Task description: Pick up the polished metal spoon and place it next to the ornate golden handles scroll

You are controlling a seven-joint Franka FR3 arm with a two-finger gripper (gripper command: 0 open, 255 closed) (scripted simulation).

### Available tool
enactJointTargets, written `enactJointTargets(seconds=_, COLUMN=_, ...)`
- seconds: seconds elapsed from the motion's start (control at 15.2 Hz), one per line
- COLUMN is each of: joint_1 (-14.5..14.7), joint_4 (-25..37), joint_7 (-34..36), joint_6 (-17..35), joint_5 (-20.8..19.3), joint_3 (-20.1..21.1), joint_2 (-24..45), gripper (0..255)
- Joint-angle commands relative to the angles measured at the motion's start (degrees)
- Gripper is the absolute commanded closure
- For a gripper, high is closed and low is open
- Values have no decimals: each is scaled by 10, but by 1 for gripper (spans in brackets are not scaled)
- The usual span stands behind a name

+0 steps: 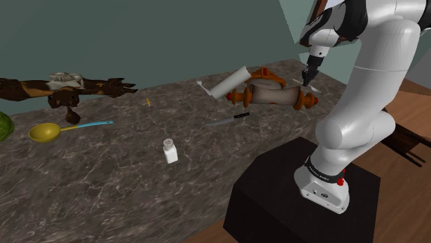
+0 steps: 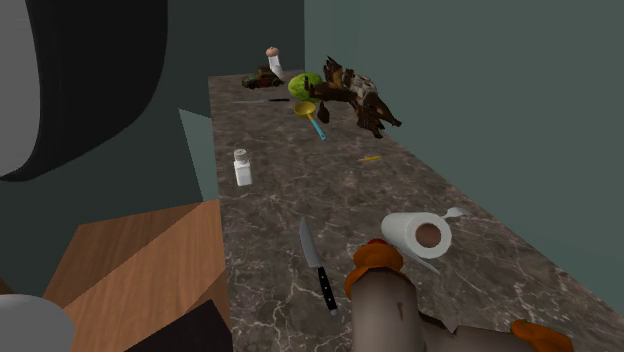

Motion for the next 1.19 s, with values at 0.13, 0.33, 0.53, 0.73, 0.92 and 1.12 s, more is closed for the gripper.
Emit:
enactJointTargets(seconds=0.13, joint_1=0, joint_4=-6, joint_7=-2, joint_6=9, joint_5=3, joint_3=1, joint_2=4, gripper=255)
enactJointTargets(seconds=0.33, joint_1=0, joint_4=-6, joint_7=-2, joint_6=9, joint_5=3, joint_3=1, joint_2=4, gripper=255)
enactJointTargets(seconds=0.53, joint_1=0, joint_4=-5, joint_7=-2, joint_6=9, joint_5=3, joint_3=1, joint_2=4, gripper=0)
enactJointTargets(seconds=0.73, joint_1=0, joint_4=-5, joint_7=-2, joint_6=9, joint_5=3, joint_3=1, joint_2=4, gripper=0)
enactJointTargets(seconds=0.92, joint_1=-1, joint_4=9, joint_7=1, joint_6=-9, joint_5=-1, joint_3=-1, joint_2=0, gripper=0)
enactJointTargets(seconds=1.12, joint_1=-2, joint_4=54, joint_7=6, joint_6=-61, joint_5=-8, joint_3=-4, joint_2=-9, gripper=0)
